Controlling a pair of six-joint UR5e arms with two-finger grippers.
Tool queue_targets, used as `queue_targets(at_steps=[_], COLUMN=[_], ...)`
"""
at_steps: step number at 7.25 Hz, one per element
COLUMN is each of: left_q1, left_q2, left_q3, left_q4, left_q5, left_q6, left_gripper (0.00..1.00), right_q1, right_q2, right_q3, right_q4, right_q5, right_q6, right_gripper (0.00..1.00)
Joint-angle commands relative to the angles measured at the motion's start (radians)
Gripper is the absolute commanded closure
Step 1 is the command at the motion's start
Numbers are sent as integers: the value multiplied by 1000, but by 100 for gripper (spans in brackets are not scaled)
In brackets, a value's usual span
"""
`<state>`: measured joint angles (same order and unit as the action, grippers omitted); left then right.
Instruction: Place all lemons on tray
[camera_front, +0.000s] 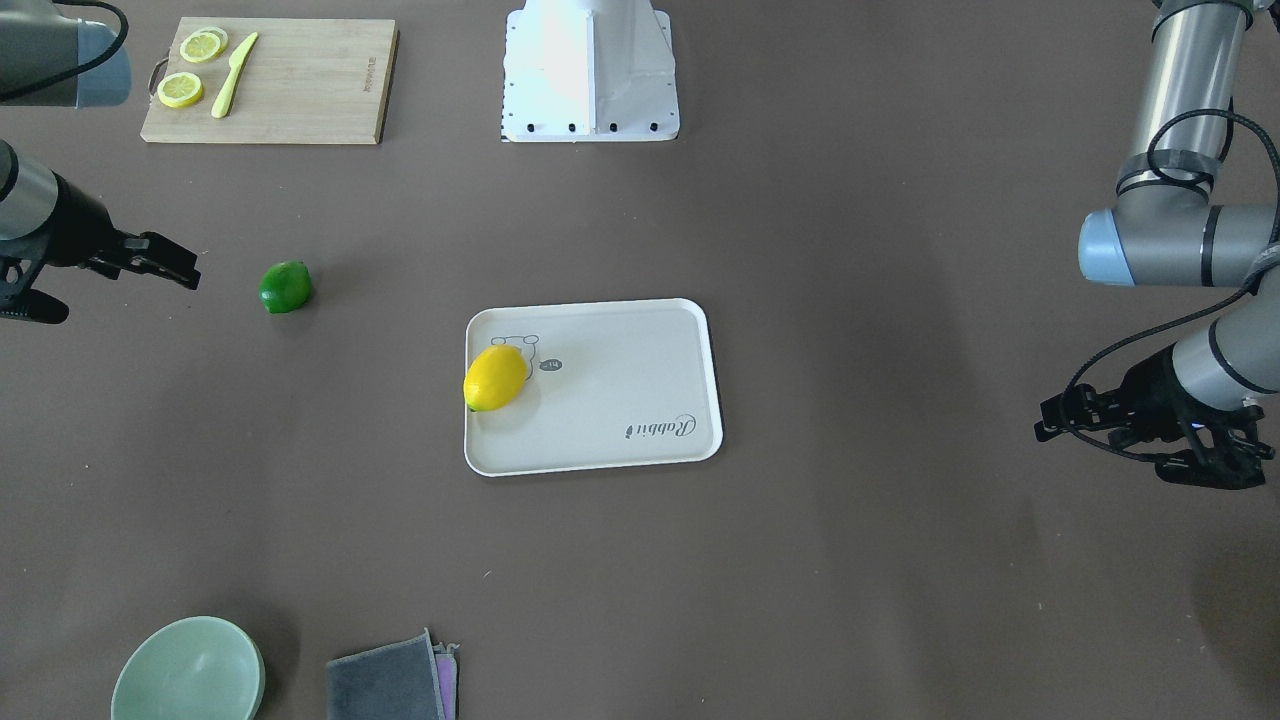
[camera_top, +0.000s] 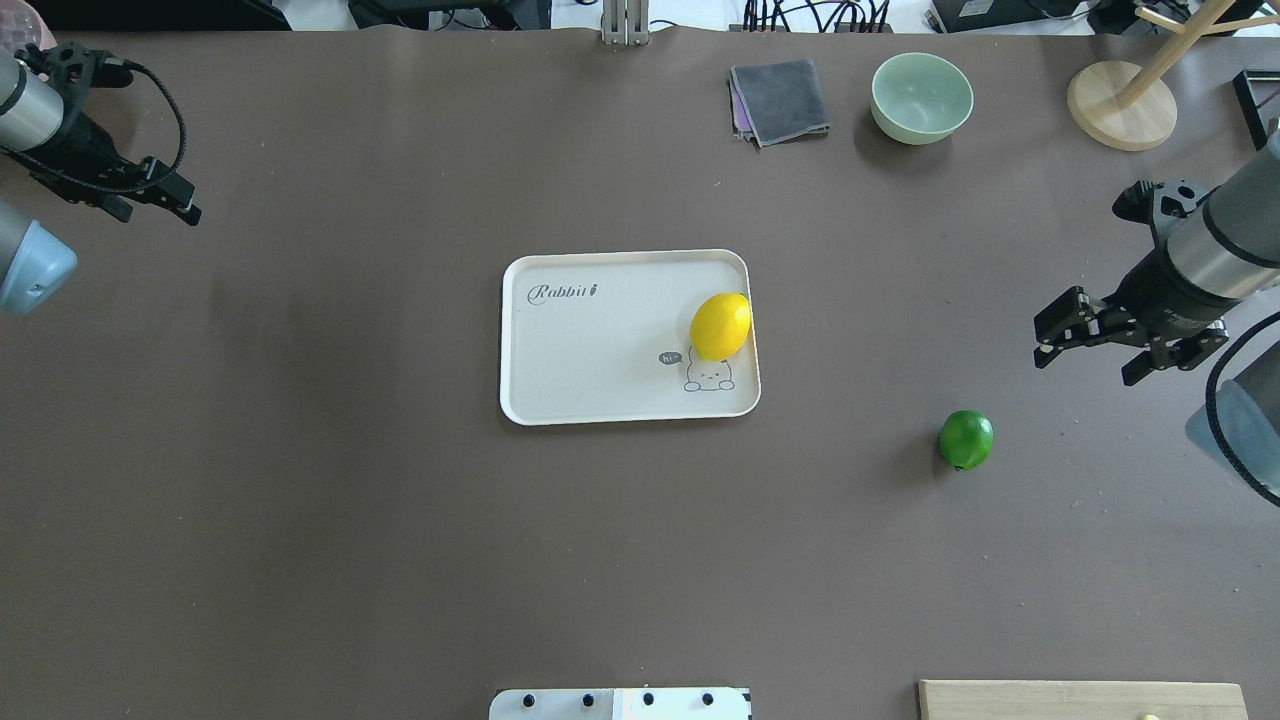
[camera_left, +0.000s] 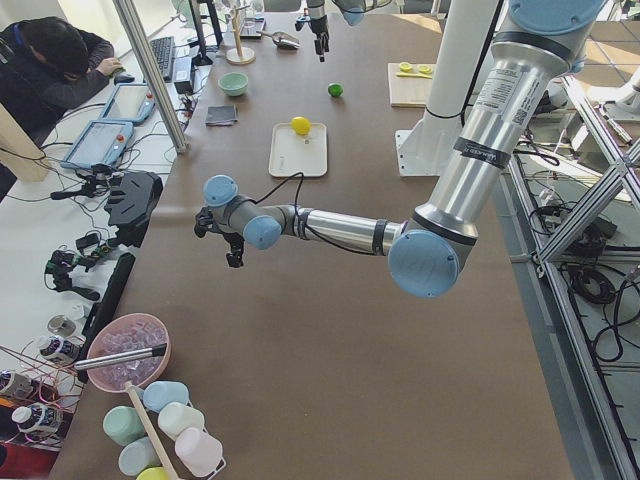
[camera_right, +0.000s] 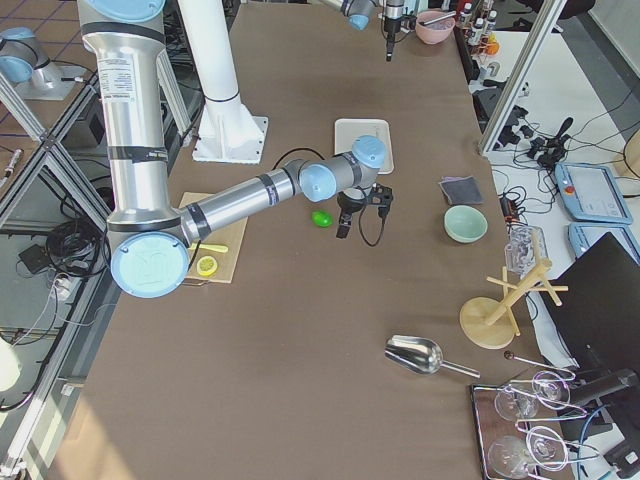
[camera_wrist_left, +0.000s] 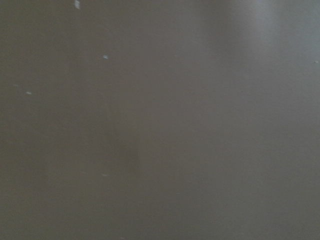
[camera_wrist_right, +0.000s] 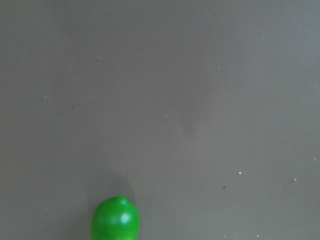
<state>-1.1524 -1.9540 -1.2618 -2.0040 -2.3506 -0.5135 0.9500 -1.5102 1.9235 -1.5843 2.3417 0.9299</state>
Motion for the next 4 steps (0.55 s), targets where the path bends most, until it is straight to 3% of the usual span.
queue_targets(at_steps=[1,2,4], left_q1=[-9,-7,-7], left_q2=[0,-2,1], left_q3=[18,22,24], left_q4=[5,7,7], left_q5=[-1,-1,-1], left_q6=[30,30,30], left_gripper=[2,2,2], right_q1=[-123,-170,-204], right_q2=[36,54,61], right_q3=[3,-4,-30], right_q4=[0,0,62], right_q5=[-44,-71,-120], right_q6=[181,284,313], right_gripper=[0,0,0])
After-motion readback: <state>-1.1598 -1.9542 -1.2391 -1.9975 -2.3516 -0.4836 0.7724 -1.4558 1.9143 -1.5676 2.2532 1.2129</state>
